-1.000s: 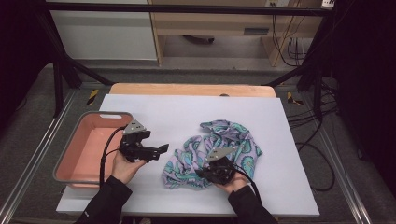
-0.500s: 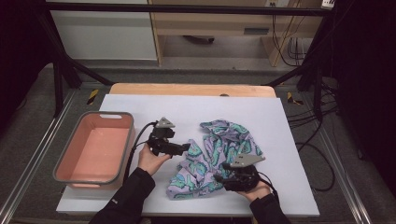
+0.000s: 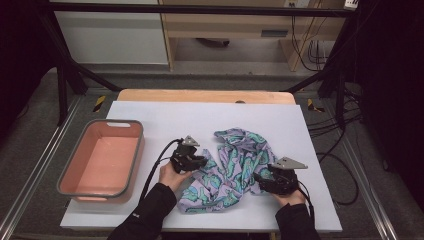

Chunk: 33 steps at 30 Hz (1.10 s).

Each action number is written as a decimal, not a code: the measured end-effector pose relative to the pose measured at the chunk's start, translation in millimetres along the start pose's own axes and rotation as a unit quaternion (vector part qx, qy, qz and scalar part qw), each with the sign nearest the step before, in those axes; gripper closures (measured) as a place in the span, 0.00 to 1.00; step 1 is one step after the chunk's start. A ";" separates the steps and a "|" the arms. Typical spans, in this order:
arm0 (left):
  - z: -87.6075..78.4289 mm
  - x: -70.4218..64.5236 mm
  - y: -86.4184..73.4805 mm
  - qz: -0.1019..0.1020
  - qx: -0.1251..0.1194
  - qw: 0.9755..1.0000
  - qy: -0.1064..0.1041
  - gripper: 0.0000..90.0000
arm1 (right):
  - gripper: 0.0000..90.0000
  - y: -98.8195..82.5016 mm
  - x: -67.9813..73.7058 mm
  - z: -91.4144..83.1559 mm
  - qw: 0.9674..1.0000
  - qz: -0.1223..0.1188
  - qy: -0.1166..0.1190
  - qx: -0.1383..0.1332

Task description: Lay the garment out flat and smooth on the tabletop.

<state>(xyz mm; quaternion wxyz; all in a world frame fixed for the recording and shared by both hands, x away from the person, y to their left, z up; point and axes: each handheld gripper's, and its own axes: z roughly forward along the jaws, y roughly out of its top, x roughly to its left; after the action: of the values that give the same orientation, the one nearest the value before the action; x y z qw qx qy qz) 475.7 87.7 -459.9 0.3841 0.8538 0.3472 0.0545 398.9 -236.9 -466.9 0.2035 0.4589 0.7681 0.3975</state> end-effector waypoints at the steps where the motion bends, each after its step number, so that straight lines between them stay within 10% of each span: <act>1: -2.6 -1.2 -2.6 0.001 -0.001 1.000 -0.005 0.93 | 0.48 -0.8 -1.0 0.5 1.000 -0.003 0.000 0.002; 12: -27.9 -18.3 -22.0 0.030 -0.008 0.999 -0.007 0.92 | 0.53 3.8 10.9 6.1 1.000 -0.013 0.028 -0.006; 22: -18.7 -21.0 22.6 0.025 -0.055 0.998 0.025 0.25 | 1.00 1.1 14.5 15.3 0.998 -0.046 0.035 0.027; 33: 36.4 -18.9 36.1 -0.006 -0.022 1.000 0.014 0.39 | 1.00 4.5 5.9 0.1 0.999 -0.042 0.027 0.011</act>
<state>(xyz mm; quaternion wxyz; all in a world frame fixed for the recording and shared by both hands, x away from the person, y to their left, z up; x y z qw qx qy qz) 494.5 36.4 -457.0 0.3979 0.8423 0.3565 0.0718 398.5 -230.5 -463.1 0.1939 0.4176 0.7963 0.3923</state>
